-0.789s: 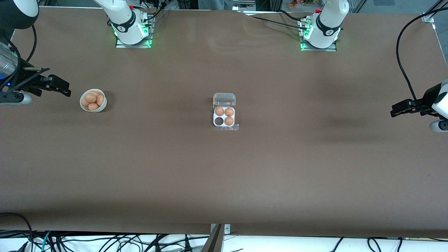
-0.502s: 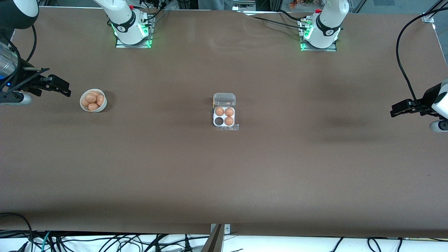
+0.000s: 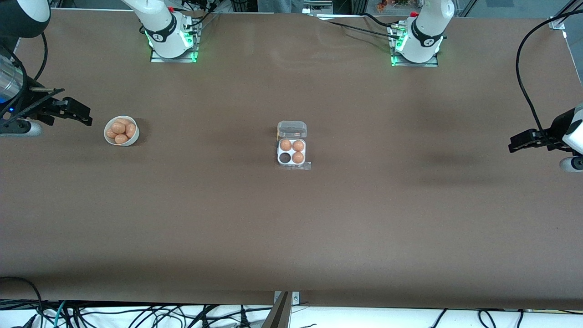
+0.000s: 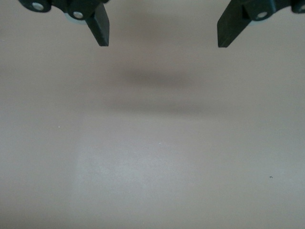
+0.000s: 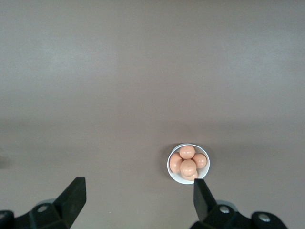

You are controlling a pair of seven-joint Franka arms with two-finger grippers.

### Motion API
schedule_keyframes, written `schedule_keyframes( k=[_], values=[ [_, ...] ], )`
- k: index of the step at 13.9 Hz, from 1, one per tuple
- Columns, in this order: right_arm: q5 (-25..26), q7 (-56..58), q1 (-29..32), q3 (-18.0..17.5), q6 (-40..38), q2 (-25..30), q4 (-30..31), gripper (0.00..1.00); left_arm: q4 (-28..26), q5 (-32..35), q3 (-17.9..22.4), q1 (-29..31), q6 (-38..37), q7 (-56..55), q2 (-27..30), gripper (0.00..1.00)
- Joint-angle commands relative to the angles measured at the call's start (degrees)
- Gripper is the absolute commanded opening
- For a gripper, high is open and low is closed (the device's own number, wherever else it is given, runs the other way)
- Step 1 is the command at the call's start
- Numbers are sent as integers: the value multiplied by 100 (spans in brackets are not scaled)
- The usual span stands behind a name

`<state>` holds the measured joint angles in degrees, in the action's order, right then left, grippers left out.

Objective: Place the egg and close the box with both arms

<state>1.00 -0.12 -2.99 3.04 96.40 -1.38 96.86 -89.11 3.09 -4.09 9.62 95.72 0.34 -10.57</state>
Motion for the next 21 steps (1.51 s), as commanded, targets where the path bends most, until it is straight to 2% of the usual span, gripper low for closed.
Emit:
schedule_keyframes(
  k=[1, 21],
  values=[
    [23, 21, 27, -13, -78, 68, -18, 100, 166, 78, -13, 5, -71, 71, -86, 100],
    [23, 21, 27, -31, -78, 68, -18, 100, 175, 34, 5, 207, -71, -201, -86, 100]
  ],
)
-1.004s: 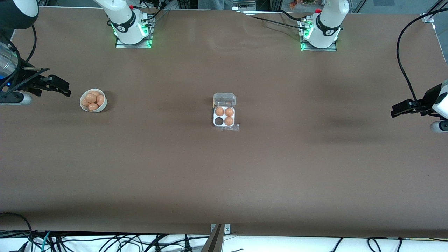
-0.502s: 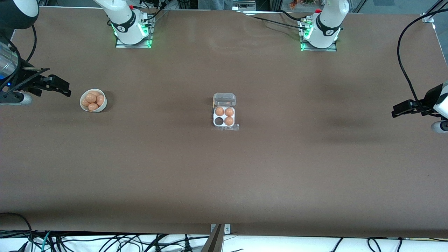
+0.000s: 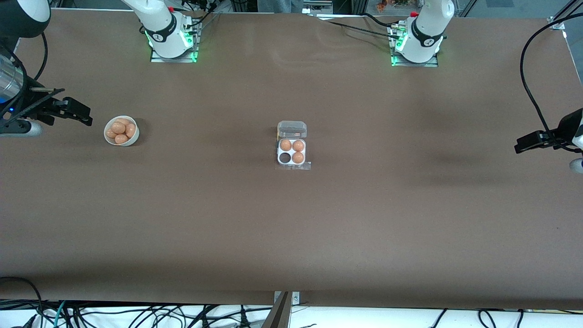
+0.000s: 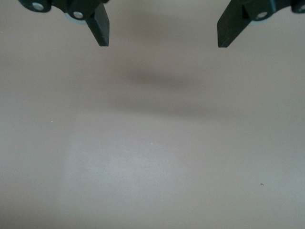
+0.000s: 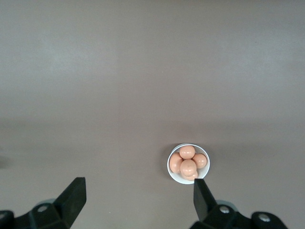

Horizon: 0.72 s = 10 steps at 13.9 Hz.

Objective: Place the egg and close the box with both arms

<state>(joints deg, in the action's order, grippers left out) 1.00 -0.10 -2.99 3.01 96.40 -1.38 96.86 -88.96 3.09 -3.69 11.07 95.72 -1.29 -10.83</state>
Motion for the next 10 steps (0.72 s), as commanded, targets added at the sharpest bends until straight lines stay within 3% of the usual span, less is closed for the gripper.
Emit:
schedule_keyframes(
  k=[1, 10],
  values=[
    [23, 18, 27, -28, -78, 68, -18, 100, 160, 34, -36, 53, -71, -46, -59, 100],
    [23, 27, 27, -46, -86, 68, -18, 100, 169, 43, -36, 53, -71, -3, -68, 100]
  ],
)
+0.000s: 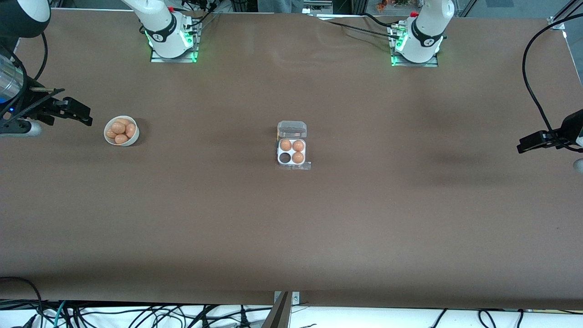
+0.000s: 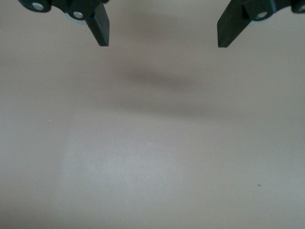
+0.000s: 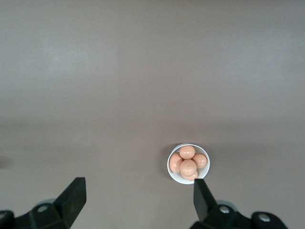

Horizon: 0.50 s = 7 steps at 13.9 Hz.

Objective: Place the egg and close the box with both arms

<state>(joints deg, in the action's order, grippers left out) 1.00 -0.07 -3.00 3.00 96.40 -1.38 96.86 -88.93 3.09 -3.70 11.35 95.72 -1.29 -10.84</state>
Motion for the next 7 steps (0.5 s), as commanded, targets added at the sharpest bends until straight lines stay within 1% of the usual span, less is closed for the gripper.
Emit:
schedule_keyframes(
  k=[1, 7],
  values=[
    [15, 16, 27, -45, -78, 68, -18, 100, 165, 43, -34, 25, -71, 6, -68, 100],
    [15, -45, 27, -36, -78, 42, -18, 100, 165, 43, -34, 25, -71, 15, -68, 100]
  ],
)
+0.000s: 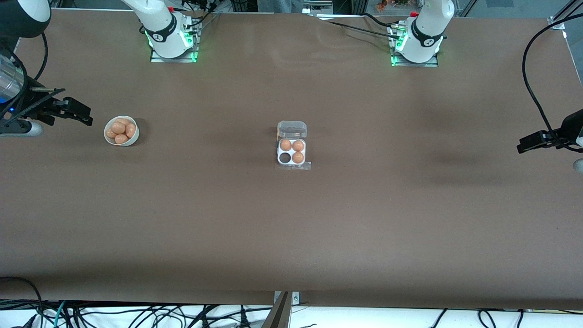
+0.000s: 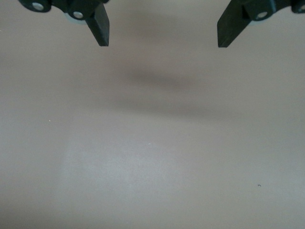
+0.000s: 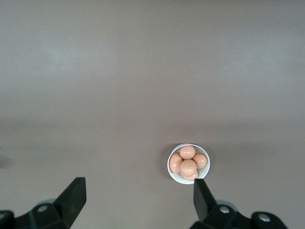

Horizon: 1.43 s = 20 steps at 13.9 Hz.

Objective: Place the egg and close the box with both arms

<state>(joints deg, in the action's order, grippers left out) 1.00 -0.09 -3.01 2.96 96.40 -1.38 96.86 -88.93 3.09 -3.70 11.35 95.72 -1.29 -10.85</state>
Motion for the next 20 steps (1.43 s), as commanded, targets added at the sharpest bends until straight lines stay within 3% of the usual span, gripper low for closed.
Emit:
schedule_keyframes(
  k=[1, 7, 11, 16, 20],
  values=[
    [14, -52, 28, -24, -77, 24, -9, 100, 165, 43, -34, 25, -71, 15, -66, 100],
    [58, -8, -7, -50, -489, -239, 43, 100, 165, 43, -25, 34, -71, 41, -119, 100],
    [743, -79, -7, -50, -430, -231, 604, 100, 174, 34, -34, 52, -71, 41, -128, 100],
    [972, -88, 11, 37, 973, 348, 2210, 100, 174, -106, -34, 87, -71, 41, -128, 100],
    [1121, -70, 11, 424, 1951, 402, 3092, 100, 165, -107, -34, 96, -71, 41, -128, 100]
  ],
)
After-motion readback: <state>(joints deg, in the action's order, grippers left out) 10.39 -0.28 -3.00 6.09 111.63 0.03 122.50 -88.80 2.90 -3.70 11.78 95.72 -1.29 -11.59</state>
